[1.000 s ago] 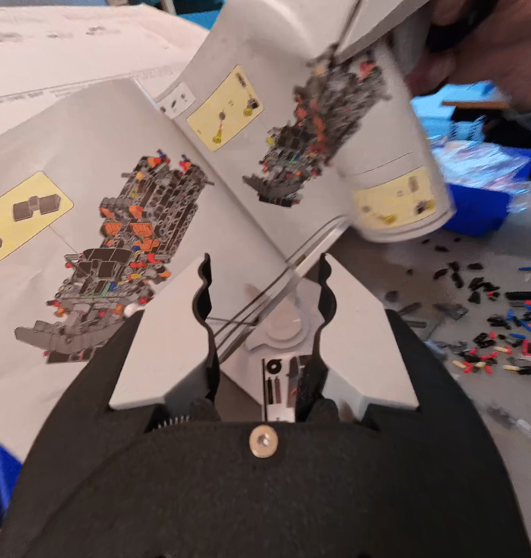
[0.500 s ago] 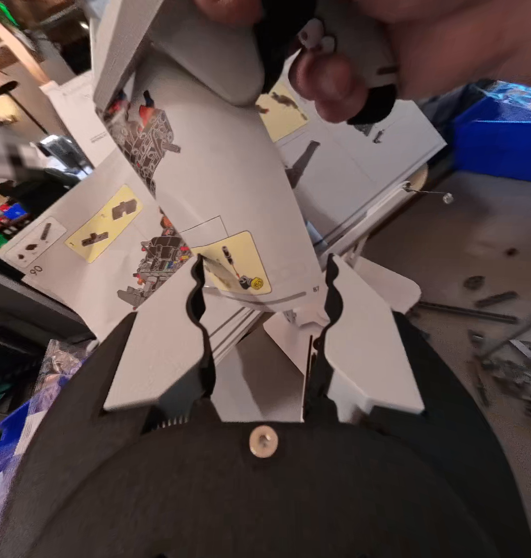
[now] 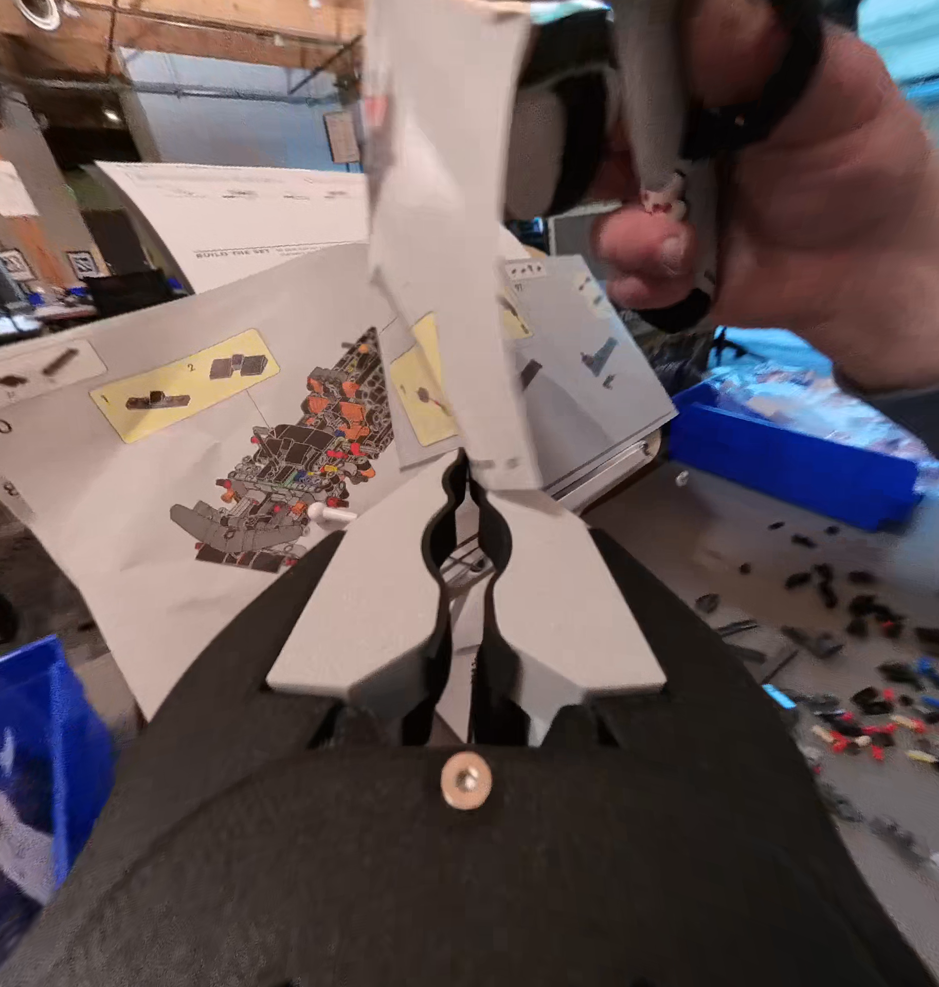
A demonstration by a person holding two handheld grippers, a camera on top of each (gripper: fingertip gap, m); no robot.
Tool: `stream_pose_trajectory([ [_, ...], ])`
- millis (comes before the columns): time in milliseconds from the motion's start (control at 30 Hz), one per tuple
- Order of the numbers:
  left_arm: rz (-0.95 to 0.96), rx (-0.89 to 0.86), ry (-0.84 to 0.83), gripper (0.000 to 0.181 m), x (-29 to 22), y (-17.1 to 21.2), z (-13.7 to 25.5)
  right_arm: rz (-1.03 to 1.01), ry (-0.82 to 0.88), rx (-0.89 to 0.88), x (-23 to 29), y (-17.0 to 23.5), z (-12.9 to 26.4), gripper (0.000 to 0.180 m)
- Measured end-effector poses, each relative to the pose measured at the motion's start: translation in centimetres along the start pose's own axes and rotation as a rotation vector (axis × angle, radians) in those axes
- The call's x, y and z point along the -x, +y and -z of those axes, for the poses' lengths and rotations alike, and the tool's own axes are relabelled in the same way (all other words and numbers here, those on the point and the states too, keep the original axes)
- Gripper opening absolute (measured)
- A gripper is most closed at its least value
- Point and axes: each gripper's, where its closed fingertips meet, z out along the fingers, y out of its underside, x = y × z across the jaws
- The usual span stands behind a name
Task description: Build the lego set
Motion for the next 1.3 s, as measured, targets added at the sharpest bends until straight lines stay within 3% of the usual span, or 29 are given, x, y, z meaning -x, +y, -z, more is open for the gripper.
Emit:
stream_pose_trajectory([
  [200, 0.051, -0.041, 0.09, 0.0, -0.4, -0.4, 0.6, 0.036, -0.017, -0.12, -0.1, -1.1, 3.2, 0.08],
  [433, 0.031, -0.046, 0.054, 0.0, 0.0, -0.4, 0.4, 0.072, 0.012, -0.063, -0.5, -0.5, 3.1, 0.076],
  [600, 0.055, -0.046, 0.073, 0.0, 0.0, -0.2, 0.7, 0.256, 0.168, 0.033, -2.6, 1.0, 4.6, 0.072],
  [733, 0.088, -0.045, 0.063, 0.0, 0.9, -0.1, 0.9, 0.397, 0.154, 0.169, -1.5, 3.8, 4.1, 0.051],
  [833, 0.154, -0.048, 0.051, 0.0, 2.3, 0.5, 1.1, 0.522, 0.047, 0.358, 1.5, 8.3, 2.8, 0.017],
  [900, 0.201, -0.059, 0.049, 0.0, 3.3, 1.0, 1.2, 0.512, -0.057, 0.501, 3.6, 12.2, 1.8, 0.02],
  [1033, 0.236, -0.068, 0.041, 0.0, 4.7, 1.2, 1.3, 0.508, 0.086, 0.585, 3.3, 16.5, -1.0, 0.026],
  [1233, 0.255, -0.04, 0.006, 0.0, 6.5, 1.9, 0.8, 0.618, 0.484, 0.512, -1.8, 17.3, -3.5, 0.024],
  [1300, 0.296, -0.047, 0.008, 0.0, 7.1, 2.2, 0.8, 0.626, 0.513, 0.528, -2.7, 17.9, -4.0, 0.02],
])
